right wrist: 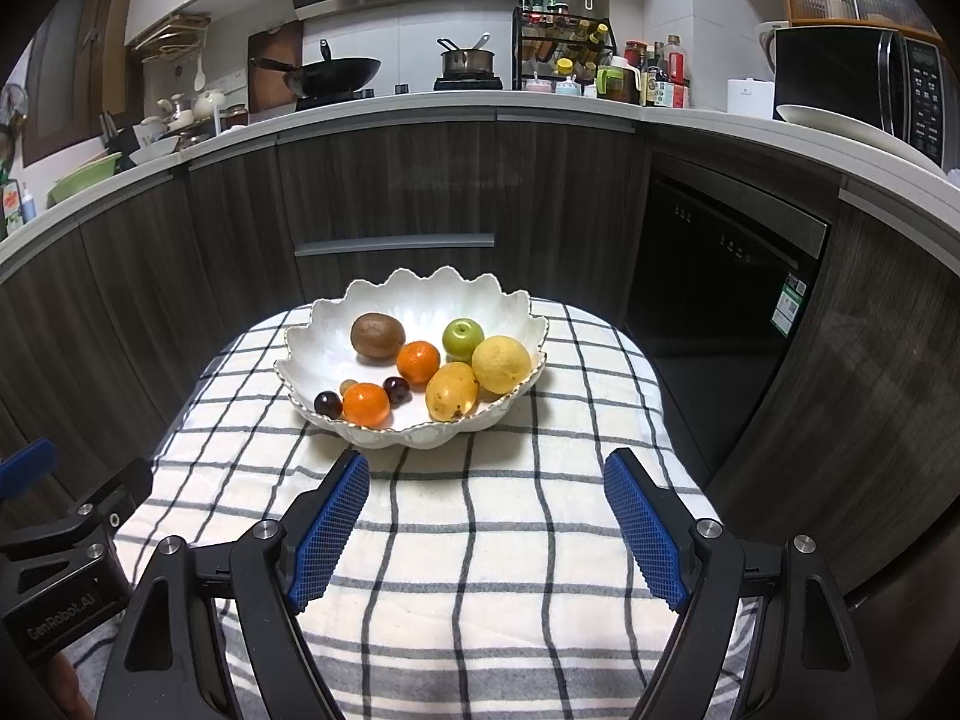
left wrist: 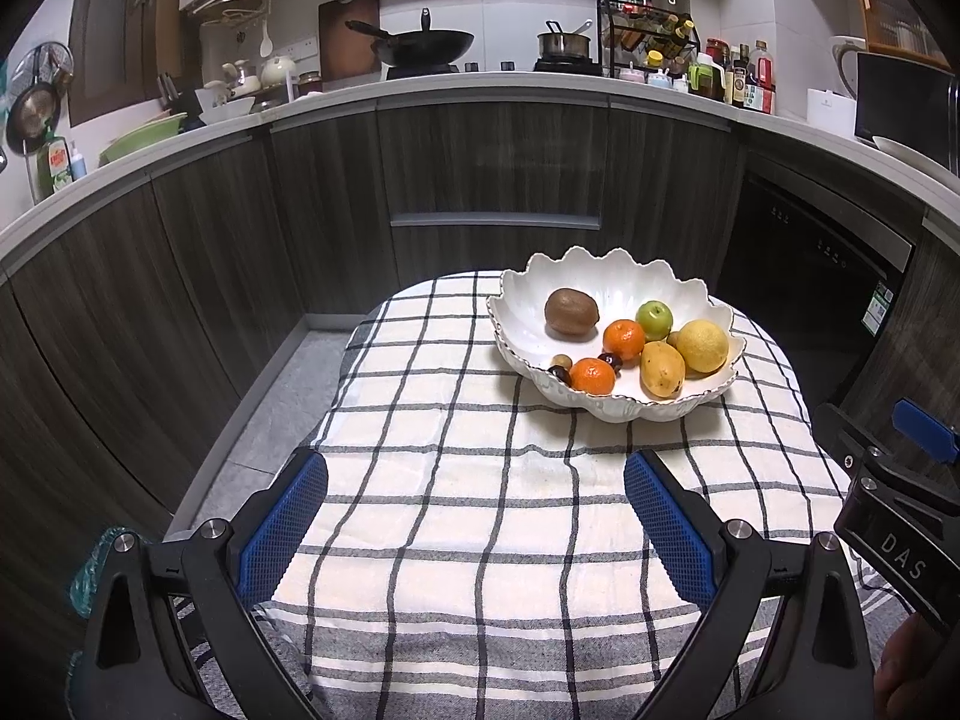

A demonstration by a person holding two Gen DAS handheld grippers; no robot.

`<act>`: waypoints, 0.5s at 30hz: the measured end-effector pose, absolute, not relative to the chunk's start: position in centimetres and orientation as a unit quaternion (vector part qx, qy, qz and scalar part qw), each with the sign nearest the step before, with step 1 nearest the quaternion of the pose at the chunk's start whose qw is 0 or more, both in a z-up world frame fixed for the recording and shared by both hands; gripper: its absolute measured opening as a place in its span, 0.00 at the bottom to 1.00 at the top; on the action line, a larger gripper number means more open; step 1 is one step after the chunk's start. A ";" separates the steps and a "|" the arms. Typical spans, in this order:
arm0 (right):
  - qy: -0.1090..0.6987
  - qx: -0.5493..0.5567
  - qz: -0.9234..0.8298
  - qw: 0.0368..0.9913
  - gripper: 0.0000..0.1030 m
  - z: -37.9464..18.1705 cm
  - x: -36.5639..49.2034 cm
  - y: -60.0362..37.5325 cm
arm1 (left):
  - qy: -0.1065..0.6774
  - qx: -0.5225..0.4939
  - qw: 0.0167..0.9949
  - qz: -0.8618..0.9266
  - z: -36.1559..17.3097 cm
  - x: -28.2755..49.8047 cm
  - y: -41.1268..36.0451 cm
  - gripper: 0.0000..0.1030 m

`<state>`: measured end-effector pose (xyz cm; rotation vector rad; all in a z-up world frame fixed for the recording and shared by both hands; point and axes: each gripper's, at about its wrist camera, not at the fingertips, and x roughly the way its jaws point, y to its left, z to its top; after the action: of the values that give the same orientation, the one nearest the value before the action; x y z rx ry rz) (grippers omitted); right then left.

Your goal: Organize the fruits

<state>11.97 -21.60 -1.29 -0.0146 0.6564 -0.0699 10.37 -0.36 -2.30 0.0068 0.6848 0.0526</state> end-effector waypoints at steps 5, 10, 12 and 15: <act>0.322 -0.007 -0.034 0.946 0.79 -1.2 12.0 -21.5 | 0.333 0.005 0.942 0.027 -2.0 10.3 -0.4 0.98; 0.323 -0.006 -0.034 0.946 0.79 -1.0 12.2 -21.2 | 0.336 0.003 0.942 0.023 -2.1 10.4 -0.4 0.98; 0.323 -0.006 -0.034 0.946 0.79 -1.0 12.3 -21.2 | 0.336 0.003 0.942 0.023 -2.1 10.4 -0.4 0.98; 0.323 -0.005 -0.034 0.946 0.79 -1.0 12.2 -21.3 | 0.335 0.003 0.942 0.024 -2.1 10.4 -0.4 0.98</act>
<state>12.25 -21.28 -1.04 -0.0099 0.6590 -0.0691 10.37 -0.36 -2.07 0.0054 0.6836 0.0485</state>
